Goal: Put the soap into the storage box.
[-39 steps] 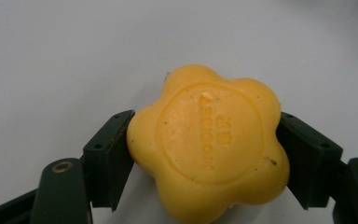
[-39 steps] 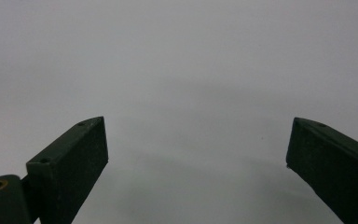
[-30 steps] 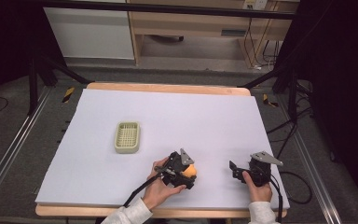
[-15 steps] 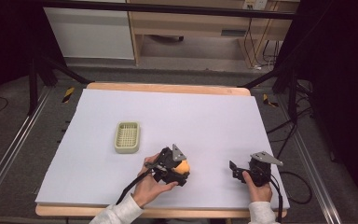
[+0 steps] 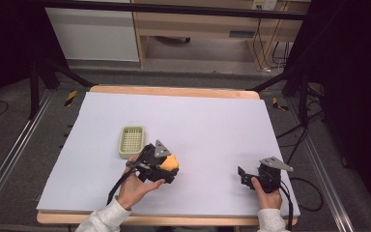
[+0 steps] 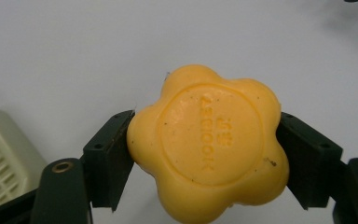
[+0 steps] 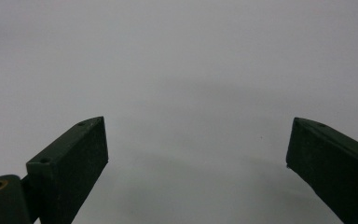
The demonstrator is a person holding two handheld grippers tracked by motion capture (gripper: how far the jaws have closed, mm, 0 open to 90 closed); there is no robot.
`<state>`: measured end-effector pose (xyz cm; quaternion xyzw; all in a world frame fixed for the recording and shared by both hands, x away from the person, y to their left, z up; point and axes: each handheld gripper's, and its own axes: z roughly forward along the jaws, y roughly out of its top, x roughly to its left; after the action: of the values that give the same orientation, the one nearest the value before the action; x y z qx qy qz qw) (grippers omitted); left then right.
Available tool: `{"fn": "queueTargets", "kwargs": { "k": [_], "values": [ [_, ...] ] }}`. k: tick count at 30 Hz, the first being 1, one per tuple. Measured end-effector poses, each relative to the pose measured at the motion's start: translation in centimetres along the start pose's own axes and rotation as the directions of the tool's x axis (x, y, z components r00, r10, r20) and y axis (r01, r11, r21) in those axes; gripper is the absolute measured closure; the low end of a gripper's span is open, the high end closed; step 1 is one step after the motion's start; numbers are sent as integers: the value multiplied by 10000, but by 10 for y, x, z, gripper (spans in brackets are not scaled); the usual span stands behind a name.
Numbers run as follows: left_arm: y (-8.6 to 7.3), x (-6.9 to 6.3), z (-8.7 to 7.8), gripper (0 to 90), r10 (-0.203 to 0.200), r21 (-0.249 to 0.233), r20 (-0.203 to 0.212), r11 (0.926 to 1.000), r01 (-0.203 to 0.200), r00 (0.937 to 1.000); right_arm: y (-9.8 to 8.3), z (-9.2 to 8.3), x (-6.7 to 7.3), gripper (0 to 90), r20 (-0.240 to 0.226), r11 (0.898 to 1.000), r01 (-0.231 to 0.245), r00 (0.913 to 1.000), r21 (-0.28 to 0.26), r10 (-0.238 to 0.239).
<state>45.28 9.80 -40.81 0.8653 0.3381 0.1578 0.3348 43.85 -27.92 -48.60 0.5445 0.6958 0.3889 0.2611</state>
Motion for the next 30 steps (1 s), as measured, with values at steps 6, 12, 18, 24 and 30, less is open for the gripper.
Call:
{"fn": "queueTargets", "kwargs": {
  "k": [6,12,18,24,30],
  "values": [
    [-3,20,-6,263,-477,-78,-299,9988,475,9984,0,0,0,59,4,10000,2,10000,0,-2],
    [-7,42,-10,263,-872,-101,-700,9962,867,9937,0,0,-1,58,5,10000,15,10000,-22,-15],
    [-8,54,-13,263,-1021,-129,-929,9948,1013,9904,0,0,-1,59,35,10000,32,10000,-64,-32],
    [-9,66,-18,262,-1273,-199,-1092,9918,1259,9858,0,0,-1,58,27,10000,45,10000,-44,-45],
    [-10,75,-19,262,-1482,-242,-1226,9889,1463,9813,0,0,0,58,-8,10000,-22,10000,-2,22]
  ]
}}
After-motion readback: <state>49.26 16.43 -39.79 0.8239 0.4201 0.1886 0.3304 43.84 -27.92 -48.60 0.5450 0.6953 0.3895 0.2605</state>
